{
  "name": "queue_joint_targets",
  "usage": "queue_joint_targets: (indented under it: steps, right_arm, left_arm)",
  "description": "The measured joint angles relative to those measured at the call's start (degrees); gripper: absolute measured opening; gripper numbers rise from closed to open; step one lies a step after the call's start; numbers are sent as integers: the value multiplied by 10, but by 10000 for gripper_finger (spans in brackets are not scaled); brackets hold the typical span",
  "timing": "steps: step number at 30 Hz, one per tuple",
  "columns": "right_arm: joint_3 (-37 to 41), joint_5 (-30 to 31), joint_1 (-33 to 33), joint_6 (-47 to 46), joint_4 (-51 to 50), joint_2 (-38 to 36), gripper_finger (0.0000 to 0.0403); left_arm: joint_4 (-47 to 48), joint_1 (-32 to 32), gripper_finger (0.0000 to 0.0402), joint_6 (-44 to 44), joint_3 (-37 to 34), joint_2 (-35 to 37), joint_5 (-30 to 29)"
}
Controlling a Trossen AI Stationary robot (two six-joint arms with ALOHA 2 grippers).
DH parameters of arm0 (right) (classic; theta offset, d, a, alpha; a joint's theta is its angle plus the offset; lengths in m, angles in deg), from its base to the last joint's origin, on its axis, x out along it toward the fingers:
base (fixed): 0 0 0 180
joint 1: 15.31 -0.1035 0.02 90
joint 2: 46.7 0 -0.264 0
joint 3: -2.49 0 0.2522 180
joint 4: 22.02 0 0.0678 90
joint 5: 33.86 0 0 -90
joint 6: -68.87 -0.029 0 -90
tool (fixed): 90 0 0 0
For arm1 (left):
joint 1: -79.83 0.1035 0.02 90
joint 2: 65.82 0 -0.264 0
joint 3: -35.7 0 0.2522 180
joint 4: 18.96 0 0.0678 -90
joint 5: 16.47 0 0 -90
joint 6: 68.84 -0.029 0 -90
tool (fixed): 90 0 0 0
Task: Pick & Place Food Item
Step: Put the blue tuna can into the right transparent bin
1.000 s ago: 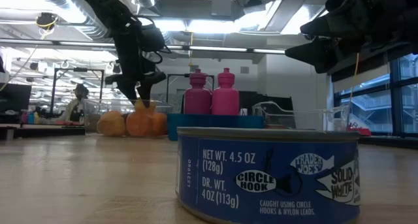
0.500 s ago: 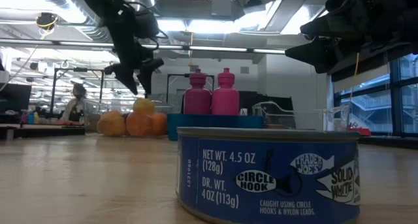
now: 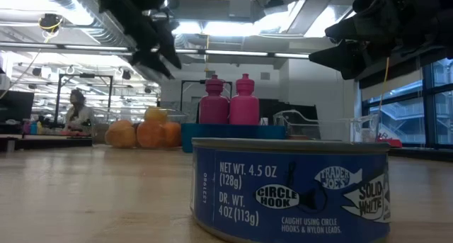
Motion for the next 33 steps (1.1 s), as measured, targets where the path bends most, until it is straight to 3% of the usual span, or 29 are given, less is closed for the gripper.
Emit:
queue_joint_targets:
  steps: [6, 17, 26, 33]
  right_arm:
    - [0, 15, 0, -2, 0, 0, 345]
    - [0, 86, 0, -11, 0, 0, 345]
    - [0, 95, 0, -43, 1, 0, 345]
    - [0, 94, 0, -78, 16, 0, 345]
  left_arm:
    - [-84, -79, 220, -27, -34, 58, 2]
    - [-342, -238, 217, -37, -185, 147, 61]
    - [-396, -332, 216, -35, -238, 144, 22]
    - [-394, -351, 221, -35, -239, 103, 3]
